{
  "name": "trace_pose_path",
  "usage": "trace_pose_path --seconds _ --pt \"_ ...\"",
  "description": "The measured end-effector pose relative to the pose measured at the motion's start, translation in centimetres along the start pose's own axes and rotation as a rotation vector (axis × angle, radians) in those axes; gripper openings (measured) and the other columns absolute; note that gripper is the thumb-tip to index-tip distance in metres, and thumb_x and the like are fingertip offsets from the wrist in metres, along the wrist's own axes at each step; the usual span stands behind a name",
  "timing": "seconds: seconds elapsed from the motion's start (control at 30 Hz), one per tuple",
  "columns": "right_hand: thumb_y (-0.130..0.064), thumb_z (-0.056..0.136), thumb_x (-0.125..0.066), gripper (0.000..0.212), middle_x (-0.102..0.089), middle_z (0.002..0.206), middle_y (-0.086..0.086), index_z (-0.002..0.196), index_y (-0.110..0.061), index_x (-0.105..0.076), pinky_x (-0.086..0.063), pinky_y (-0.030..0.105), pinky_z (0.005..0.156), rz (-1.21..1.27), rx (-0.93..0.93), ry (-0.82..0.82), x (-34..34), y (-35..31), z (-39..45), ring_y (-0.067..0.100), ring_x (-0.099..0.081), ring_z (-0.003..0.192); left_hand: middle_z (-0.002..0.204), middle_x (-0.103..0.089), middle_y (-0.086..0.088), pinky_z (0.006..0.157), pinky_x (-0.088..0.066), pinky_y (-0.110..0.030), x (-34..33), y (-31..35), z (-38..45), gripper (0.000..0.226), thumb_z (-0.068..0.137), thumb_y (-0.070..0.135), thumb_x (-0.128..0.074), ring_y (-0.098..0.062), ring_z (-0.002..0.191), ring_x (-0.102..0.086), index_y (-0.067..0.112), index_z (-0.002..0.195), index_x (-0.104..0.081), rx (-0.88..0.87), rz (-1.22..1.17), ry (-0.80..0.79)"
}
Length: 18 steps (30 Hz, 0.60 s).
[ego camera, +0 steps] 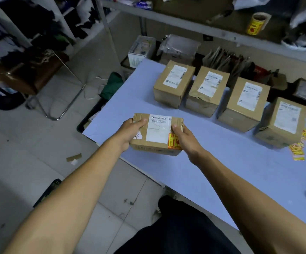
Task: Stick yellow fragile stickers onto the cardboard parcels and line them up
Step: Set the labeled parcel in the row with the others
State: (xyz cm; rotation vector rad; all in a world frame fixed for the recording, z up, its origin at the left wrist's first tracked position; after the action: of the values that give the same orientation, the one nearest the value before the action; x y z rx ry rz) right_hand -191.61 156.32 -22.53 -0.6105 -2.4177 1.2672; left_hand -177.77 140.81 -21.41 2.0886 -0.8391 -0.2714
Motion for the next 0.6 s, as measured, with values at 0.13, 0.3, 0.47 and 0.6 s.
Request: trace_pose_path --seconds 0.13,0.3,0.47,0.6 --pt "-0.050 0.102 -0.039 0.033 -0.062 0.123 -0.008 0.130 -0.034 -0.045 -0.039 0.023 0.082 0.023 -0.025 -0.027 -0.8 -2.0 3.7 0.005 -0.060 0.101 0.112 -0.073 -0.010 0.093 -0.055 -0.045 1.4 1.9 2.9 0.034 0.096 0.033 -0.061 -0.030 0.106 -0.069 0.011 0.122 -0.062 0.020 0.007 0.038" --pt "-0.049 0.102 -0.039 0.042 -0.064 0.126 -0.004 0.139 -0.030 -0.044 -0.042 0.025 0.082 0.022 -0.051 -0.039 -1.8 -3.3 7.2 0.011 -0.062 0.108 0.108 -0.073 -0.008 0.079 -0.057 -0.035 2.7 3.9 6.2 0.031 0.097 0.033 -0.060 -0.025 0.094 -0.070 0.013 0.121 -0.062 0.048 0.028 0.025" --pt "-0.047 0.103 -0.039 0.043 -0.065 0.125 -0.005 0.142 -0.029 -0.044 -0.044 0.023 0.081 0.045 -0.054 -0.023 -3.1 -5.0 10.0 0.009 -0.063 0.105 0.103 -0.074 -0.004 0.076 -0.057 -0.034 4.3 5.7 9.2 0.025 0.097 0.034 -0.059 -0.020 0.086 -0.070 0.017 0.115 -0.063 0.051 0.044 -0.015" --pt "-0.047 0.102 -0.041 0.046 -0.064 0.129 -0.005 0.144 -0.027 -0.042 -0.045 0.020 0.079 0.065 -0.055 -0.008 -5.0 -6.5 12.5 0.010 -0.063 0.106 0.095 -0.074 -0.001 0.076 -0.056 -0.033 6.5 7.1 12.3 0.015 0.097 0.032 -0.060 -0.018 0.082 -0.070 0.020 0.103 -0.065 0.054 0.058 -0.047"
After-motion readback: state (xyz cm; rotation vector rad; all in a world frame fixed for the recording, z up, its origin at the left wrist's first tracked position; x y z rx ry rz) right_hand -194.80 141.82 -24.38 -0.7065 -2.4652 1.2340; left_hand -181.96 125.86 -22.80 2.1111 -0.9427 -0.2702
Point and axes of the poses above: each hand's wrist, its own z-axis towards the middle knuckle, its own x-axis out of the back of the hand, y = z × x, the point moved 7 cm from there along z, towards the middle knuckle
